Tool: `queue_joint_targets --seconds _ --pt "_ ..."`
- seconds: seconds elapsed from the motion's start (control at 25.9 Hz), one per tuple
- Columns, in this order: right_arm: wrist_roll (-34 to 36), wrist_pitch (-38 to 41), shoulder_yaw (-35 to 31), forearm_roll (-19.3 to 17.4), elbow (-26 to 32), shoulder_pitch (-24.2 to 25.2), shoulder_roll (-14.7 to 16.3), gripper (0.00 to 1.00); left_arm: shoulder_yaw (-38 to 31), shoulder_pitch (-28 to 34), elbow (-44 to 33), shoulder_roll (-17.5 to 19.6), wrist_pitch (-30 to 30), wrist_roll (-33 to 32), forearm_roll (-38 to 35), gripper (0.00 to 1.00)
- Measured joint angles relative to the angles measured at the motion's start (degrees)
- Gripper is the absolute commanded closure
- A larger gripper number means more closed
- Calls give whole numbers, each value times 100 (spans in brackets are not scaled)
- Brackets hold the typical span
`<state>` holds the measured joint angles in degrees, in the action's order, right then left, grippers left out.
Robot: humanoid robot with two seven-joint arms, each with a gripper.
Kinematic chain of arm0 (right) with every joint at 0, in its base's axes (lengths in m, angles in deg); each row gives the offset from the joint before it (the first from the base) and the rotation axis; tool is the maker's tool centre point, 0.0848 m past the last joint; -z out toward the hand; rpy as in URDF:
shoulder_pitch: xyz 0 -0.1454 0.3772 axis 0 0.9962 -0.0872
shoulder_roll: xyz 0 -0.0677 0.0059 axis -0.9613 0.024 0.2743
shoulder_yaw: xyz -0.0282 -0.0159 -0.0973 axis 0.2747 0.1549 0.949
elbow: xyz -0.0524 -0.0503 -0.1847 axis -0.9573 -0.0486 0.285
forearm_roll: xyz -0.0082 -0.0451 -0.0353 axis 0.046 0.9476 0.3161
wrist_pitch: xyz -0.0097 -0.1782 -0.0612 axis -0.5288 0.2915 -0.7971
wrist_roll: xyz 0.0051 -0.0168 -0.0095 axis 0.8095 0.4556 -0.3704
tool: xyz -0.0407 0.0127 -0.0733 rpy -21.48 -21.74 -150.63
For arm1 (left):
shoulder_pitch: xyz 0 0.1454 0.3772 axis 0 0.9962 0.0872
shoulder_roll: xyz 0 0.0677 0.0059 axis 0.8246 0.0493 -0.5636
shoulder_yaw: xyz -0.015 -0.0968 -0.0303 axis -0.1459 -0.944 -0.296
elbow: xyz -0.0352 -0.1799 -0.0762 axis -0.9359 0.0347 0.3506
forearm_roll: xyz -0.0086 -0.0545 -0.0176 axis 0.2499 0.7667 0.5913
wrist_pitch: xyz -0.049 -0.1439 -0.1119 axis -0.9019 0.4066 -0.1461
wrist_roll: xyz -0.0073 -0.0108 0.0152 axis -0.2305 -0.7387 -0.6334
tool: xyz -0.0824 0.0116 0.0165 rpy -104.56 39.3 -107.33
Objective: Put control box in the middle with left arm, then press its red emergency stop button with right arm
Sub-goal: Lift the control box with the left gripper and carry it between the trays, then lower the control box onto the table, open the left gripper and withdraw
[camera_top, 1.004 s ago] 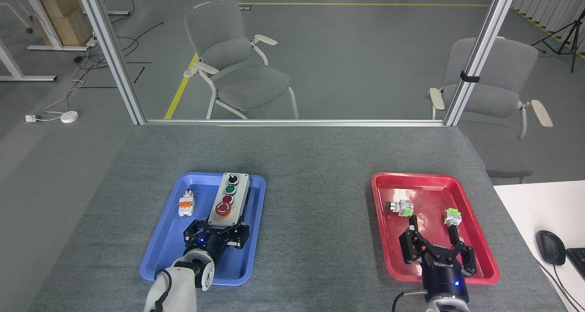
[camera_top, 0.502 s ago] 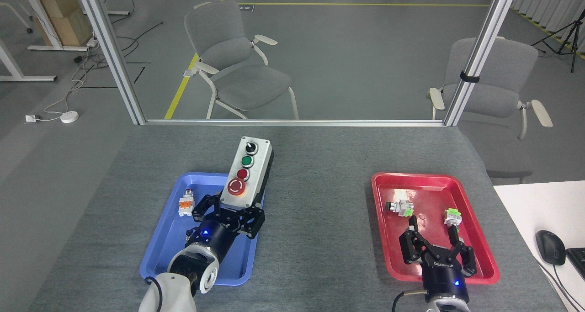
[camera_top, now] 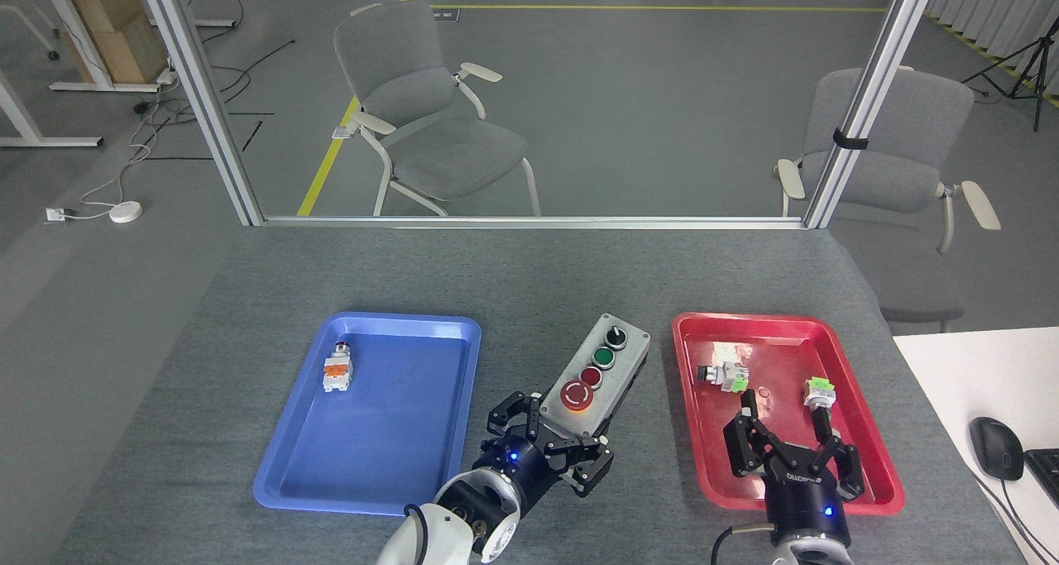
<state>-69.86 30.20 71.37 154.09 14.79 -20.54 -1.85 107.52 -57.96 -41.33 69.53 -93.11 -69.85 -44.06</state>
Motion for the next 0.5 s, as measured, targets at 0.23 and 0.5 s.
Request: queue_joint_targets --seconds 0.23,0.5 --pt "-1 0 0 0 0 -2 2 1 136 -495 1165 -226 27 -15 -13 100" --pt "-8 0 -2 0 1 3 8 1 183 -605 1556 -248 62 3 12 100"
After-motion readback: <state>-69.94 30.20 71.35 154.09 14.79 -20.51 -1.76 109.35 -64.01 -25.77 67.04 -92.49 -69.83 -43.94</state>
